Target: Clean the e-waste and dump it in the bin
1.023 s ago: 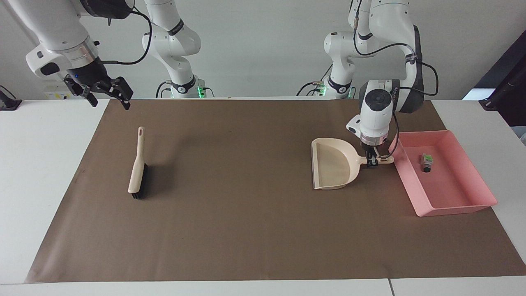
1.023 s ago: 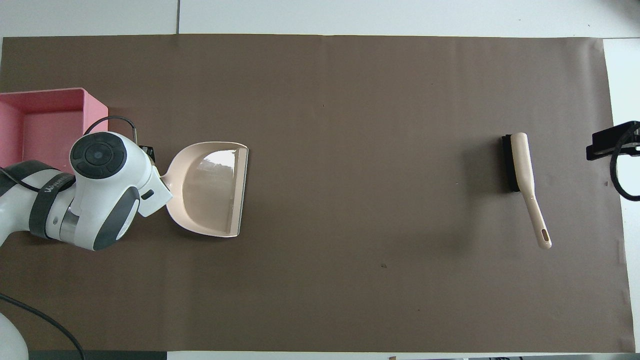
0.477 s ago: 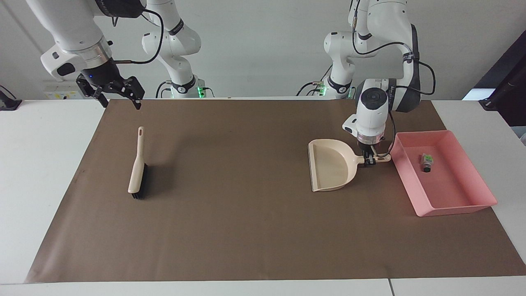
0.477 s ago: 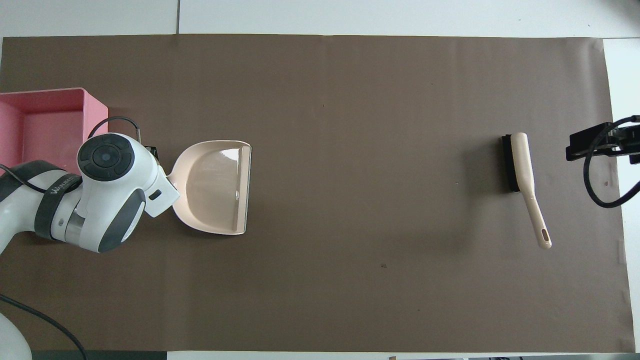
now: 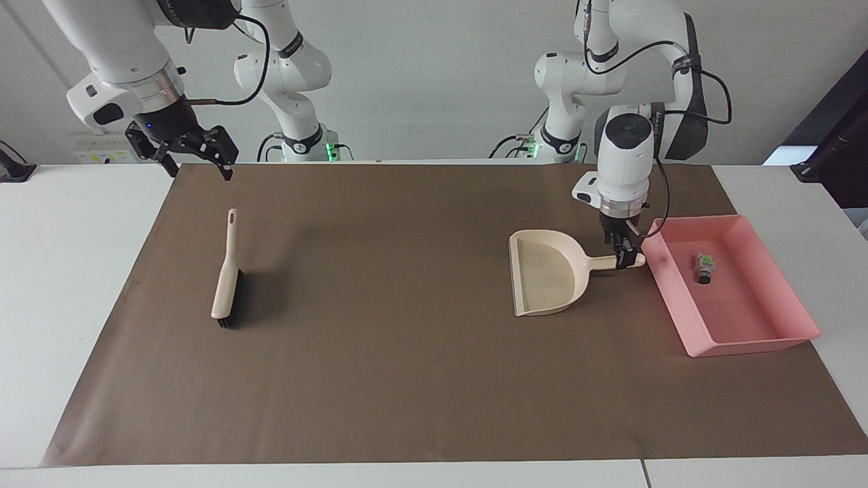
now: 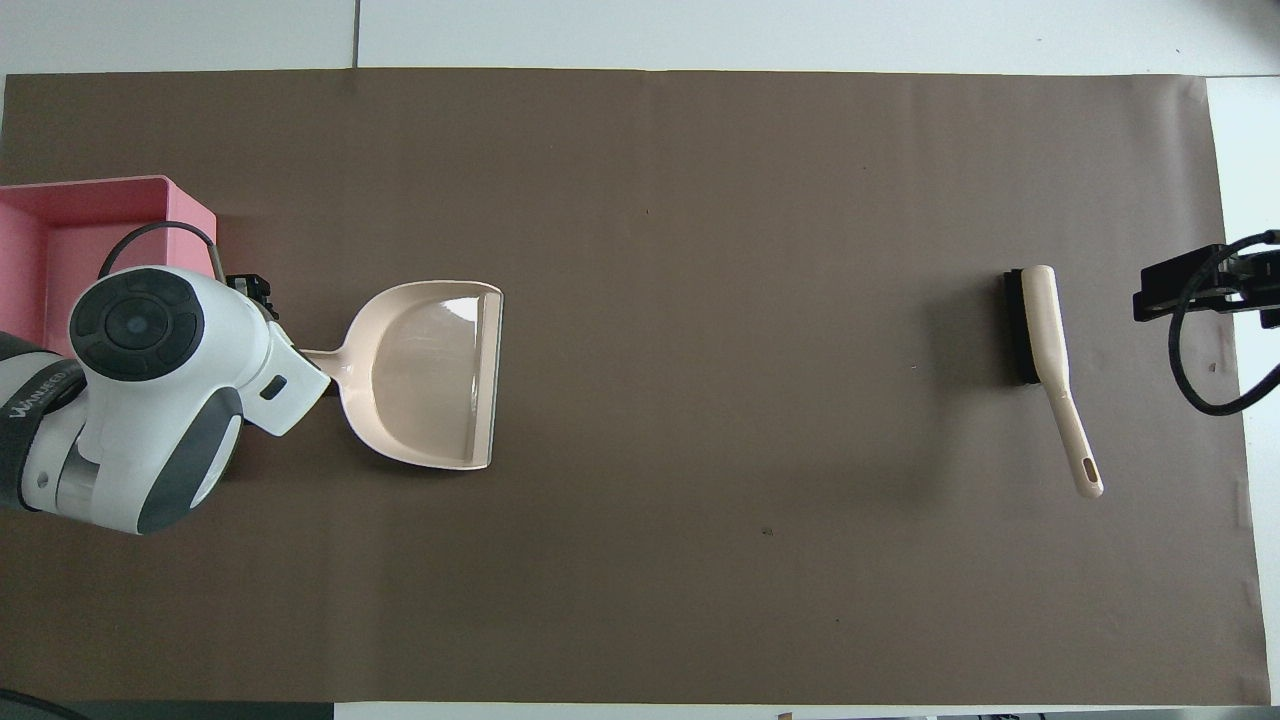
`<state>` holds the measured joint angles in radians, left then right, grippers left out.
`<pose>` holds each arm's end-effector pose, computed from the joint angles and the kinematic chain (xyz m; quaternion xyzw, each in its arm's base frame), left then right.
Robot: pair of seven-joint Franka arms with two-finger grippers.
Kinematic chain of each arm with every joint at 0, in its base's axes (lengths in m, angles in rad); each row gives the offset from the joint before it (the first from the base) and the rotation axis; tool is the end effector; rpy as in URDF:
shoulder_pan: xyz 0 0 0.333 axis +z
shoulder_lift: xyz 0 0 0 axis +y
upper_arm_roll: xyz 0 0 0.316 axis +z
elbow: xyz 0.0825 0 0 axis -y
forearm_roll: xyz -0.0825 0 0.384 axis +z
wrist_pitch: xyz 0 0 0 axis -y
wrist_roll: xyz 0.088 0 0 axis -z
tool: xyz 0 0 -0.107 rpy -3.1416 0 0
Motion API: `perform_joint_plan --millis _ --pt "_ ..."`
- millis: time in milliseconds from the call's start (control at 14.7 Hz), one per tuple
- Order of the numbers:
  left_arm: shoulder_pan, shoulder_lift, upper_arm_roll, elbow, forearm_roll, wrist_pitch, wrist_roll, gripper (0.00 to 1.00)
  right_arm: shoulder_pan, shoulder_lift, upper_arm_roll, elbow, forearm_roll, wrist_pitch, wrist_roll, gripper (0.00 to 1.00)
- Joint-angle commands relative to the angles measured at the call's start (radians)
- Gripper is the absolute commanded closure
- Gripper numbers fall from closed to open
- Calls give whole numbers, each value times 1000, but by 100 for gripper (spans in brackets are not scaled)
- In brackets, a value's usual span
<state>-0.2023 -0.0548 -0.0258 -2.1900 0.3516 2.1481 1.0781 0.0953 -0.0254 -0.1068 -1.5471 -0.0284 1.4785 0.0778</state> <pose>0.5140 -0.1047 0.4136 -0.7244 0.6733 0.0553 0.1373 0.5372 -0.0103 0.6415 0.9986 -0.0456 -0.0212 0.0135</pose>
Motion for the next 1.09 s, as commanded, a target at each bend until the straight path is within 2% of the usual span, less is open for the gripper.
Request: perform_joint_plan --millis 0,477,614,750,886,1023 --pt "32 -75 11 -22 -17 -43 -163 2 1 -19 -4 -28 -5 25 20 0" --pt "135 -86 12 -24 -65 -42 -752 1 1 -21 -4 -30 -7 28 60 0" --pt "170 -82 14 -20 -121 -40 -893 1 -3 -21 -4 -30 -7 31 60 0" --pt "216 -60 17 36 -233 -42 -1027 1 -2 -21 -4 -33 -5 37 60 0" --pt "230 -45 18 99 -311 -62 -1049 1 -2 -21 -4 -33 -5 37 60 0" --pt "251 -39 18 209 -345 -175 -1047 1 -3 -21 -4 -33 -5 39 60 0"
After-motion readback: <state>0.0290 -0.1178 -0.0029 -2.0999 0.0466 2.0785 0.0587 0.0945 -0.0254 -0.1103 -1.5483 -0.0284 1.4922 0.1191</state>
